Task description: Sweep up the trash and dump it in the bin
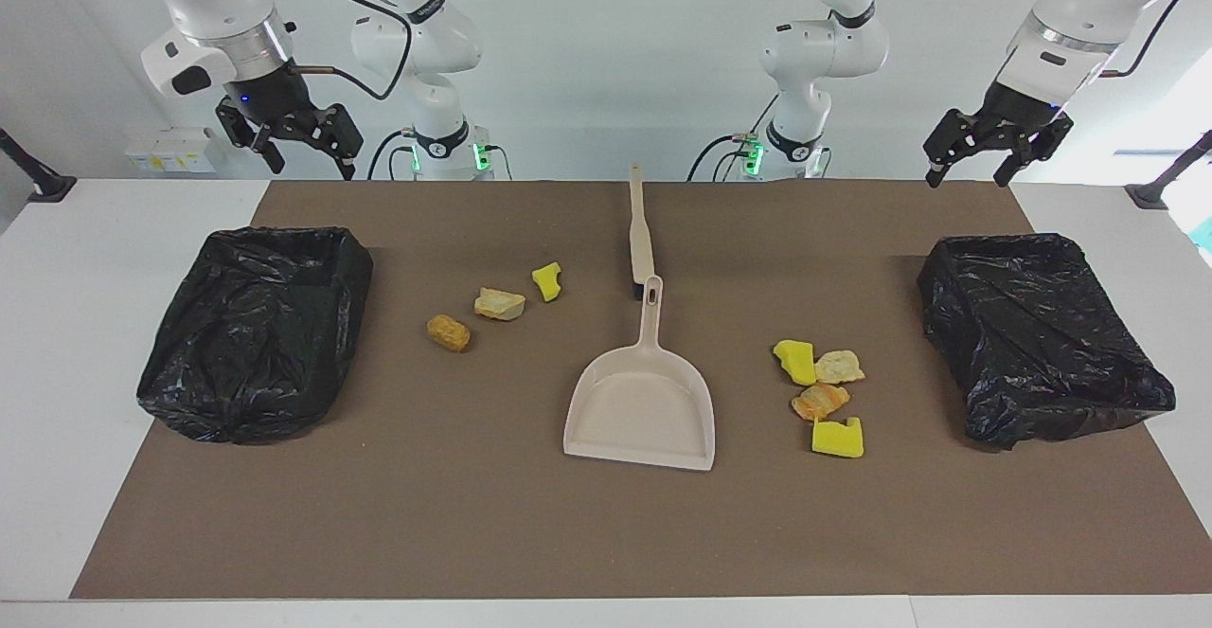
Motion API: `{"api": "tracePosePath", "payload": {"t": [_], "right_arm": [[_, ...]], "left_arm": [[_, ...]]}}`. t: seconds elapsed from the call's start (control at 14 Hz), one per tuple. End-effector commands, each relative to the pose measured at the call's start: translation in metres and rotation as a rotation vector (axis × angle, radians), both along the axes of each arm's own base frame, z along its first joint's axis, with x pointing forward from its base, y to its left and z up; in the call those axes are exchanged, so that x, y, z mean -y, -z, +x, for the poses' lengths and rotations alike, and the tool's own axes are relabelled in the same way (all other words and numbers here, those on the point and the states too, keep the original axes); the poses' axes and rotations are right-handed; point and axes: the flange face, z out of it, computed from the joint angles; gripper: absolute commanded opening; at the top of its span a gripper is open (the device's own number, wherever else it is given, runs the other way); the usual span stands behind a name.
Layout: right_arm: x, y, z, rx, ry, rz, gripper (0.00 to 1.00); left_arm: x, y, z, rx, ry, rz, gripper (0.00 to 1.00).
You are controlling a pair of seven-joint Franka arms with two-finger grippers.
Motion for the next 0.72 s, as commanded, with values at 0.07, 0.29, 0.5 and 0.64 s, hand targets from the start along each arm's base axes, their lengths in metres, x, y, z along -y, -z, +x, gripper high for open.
{"api": "tracePosePath", "payload": {"t": [0.07, 0.29, 0.5, 0.64], "right_arm": [[0.001, 0.000, -0.004, 0.012, 0.014, 0.025, 1.00], [0.004, 0.000, -0.005, 0.006, 0.016, 0.007, 1.00], [0.010, -0.003, -0.007, 0.012, 0.033, 0.005, 1.00], [0.011, -0.003, -0.007, 0.016, 0.027, 0.005, 1.00]], "left_arm": [[-0.002, -0.003, -0.002, 0.003, 0.002, -0.010, 1.00], [0.010, -0.002, -0.004, -0.005, 0.028, -0.012, 1.00], [0.012, -0.002, -0.003, -0.001, 0.031, -0.013, 1.00], [0.001, -0.002, -0.003, -0.004, 0.009, -0.014, 1.00]]}}
